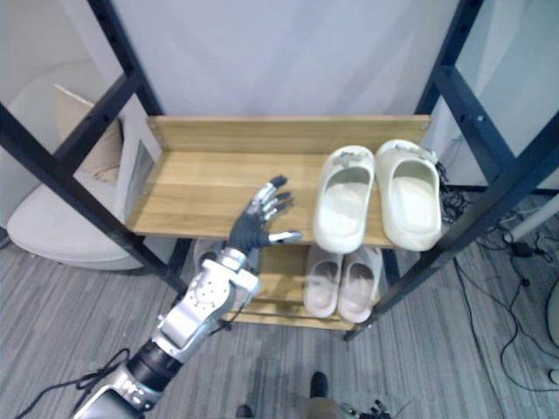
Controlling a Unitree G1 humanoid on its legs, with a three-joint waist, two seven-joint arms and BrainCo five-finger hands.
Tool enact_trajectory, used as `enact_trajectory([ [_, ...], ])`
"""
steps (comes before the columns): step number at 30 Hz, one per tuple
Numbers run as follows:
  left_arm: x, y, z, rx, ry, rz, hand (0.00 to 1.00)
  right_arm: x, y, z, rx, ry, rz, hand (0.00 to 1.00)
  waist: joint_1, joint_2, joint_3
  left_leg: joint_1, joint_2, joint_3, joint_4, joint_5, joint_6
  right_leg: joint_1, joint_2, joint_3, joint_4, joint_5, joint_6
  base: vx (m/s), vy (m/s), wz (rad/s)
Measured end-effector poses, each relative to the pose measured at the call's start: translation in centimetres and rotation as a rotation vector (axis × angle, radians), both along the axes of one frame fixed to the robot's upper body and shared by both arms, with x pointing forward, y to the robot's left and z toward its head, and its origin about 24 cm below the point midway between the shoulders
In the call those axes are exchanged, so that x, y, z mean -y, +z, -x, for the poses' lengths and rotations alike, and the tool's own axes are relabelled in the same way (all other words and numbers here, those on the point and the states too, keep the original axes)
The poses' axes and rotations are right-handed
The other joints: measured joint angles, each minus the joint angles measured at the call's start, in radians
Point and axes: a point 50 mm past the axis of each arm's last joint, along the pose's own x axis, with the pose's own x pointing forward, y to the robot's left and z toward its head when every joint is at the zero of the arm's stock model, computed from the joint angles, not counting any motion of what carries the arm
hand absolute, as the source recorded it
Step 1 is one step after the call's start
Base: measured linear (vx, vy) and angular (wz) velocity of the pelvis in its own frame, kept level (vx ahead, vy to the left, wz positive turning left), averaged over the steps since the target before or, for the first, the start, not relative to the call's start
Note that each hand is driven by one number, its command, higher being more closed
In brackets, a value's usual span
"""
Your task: Organize the slippers on the shoe rack
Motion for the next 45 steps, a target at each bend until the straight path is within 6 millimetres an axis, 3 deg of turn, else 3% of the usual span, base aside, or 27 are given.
enact_trajectory([
  [11,2.8,-1.0,1.4,-0.040,-0.147,-0.025,0.00,-0.1,0.0,0.0,-0.006,0.029,0.001,0.00,-0.002,-0.014,-0.024,0.001,0.001,0.004,-0.001,0.000,0.000,-0.001,0.000,0.004,-0.006,0.000,0.000,0.00,0.000,0.00],
  [16,4.1,-0.9,0.1,-0.043,-0.148,-0.047,0.00,-0.3,-0.1,0.0,-0.006,0.026,-0.002,0.00,-0.003,-0.021,-0.025,0.006,0.001,0.014,-0.004,-0.001,-0.001,-0.002,0.002,0.017,-0.007,0.000,0.000,0.00,0.000,-0.05],
  [22,4.2,-0.8,-1.4,-0.033,-0.105,-0.072,0.00,-0.3,-0.1,0.3,-0.005,-0.022,-0.005,0.00,-0.006,-0.026,-0.024,0.010,0.001,0.028,-0.010,-0.002,-0.003,-0.007,0.004,0.029,-0.007,-0.001,0.001,0.00,0.000,-0.07],
  [28,3.7,-0.6,-3.1,-0.025,-0.045,-0.097,0.00,-0.5,-0.2,0.3,-0.005,-0.034,-0.008,0.00,-0.021,-0.033,-0.025,0.011,0.001,0.038,-0.016,-0.004,-0.004,-0.016,0.006,0.042,-0.007,-0.002,0.003,0.00,-0.004,-0.05],
  [39,2.3,0.0,-4.0,-0.026,0.009,-0.101,0.00,-0.5,-0.2,0.4,-0.003,-0.058,-0.013,0.00,-0.033,-0.033,-0.025,0.011,0.004,0.039,-0.016,-0.006,-0.006,-0.017,0.010,0.043,-0.007,-0.003,0.003,0.00,0.000,0.00],
  [45,-0.2,2.8,-3.3,0.059,0.045,0.009,0.00,-0.5,-0.2,0.4,-0.003,-0.057,-0.015,0.00,-0.027,-0.031,-0.026,0.012,0.004,0.034,-0.016,-0.006,-0.005,-0.014,0.009,0.036,-0.006,-0.003,0.003,0.00,-0.005,0.02],
])
